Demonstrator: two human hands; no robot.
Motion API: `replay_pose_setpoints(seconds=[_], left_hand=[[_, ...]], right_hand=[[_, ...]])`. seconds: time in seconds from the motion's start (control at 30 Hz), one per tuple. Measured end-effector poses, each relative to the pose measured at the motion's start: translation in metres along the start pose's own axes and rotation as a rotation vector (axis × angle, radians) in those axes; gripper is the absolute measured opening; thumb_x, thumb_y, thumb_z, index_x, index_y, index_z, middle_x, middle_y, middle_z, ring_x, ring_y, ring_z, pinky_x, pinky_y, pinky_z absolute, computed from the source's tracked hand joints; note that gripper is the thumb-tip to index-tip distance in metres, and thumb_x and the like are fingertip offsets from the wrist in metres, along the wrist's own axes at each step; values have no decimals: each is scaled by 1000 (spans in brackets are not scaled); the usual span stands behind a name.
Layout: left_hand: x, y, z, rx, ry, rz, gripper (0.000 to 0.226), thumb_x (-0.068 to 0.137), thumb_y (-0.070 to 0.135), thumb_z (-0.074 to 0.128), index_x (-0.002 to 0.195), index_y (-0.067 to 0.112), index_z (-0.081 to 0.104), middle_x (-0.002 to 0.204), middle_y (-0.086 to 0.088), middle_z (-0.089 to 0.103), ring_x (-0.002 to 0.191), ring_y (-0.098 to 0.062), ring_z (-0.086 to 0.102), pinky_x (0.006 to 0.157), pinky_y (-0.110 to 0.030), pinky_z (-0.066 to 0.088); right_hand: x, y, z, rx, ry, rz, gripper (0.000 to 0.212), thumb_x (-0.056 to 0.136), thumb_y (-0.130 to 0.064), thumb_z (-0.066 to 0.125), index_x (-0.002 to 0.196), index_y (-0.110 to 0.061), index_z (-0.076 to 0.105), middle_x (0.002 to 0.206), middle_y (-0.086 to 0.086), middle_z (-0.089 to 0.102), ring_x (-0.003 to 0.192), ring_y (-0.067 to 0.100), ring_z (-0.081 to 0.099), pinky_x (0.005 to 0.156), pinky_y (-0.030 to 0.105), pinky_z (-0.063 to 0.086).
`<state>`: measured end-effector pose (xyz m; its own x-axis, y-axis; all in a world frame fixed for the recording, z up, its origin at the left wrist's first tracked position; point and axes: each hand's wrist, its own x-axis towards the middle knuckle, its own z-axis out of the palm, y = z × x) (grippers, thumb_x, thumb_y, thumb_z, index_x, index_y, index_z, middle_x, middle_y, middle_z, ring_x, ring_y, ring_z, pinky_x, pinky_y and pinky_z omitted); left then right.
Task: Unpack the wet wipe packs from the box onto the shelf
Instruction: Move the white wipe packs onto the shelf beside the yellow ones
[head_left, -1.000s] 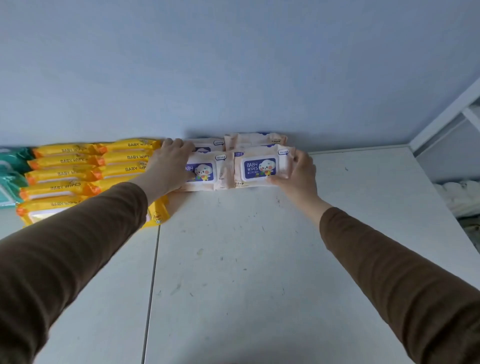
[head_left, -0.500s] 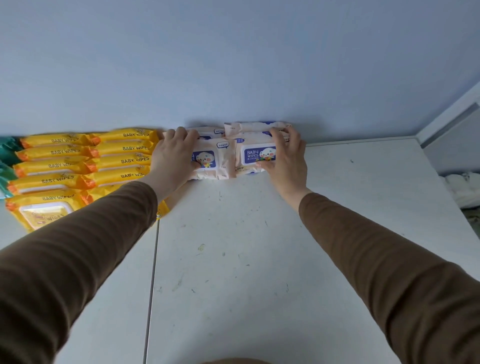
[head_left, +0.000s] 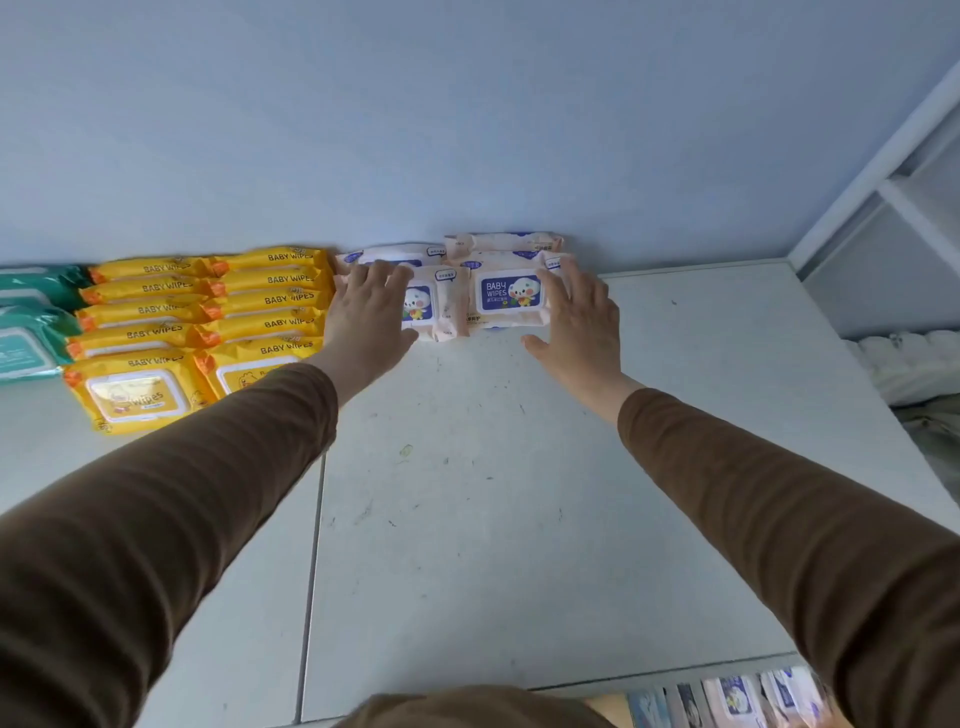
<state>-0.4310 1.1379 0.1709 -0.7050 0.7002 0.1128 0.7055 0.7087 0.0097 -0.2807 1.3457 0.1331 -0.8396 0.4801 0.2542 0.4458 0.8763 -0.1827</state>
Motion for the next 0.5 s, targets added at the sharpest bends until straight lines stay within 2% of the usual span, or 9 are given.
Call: replay_pose_setpoints(seconds=[0.23,0.5], left_hand=[[-51,41,-22,-130,26,128,62,86,36,70,139,16,43,141,-7,45,129,-30,41,103,-45,43],[-181,139,-10,-335,-3,283,59,85,33,70,137,17,47,138,-2,47,126,-26,43,100,-40,43]], right_hand=[[-80,-4,-43,105,-18,64,64,85,-35,66,143,-24,43,154,3,34,138,28,30,107,44,35],[-250,23,-89,150,-55,184,53,88,-33,64,137,-22,49,150,1,39,136,26,33,103,42,36]])
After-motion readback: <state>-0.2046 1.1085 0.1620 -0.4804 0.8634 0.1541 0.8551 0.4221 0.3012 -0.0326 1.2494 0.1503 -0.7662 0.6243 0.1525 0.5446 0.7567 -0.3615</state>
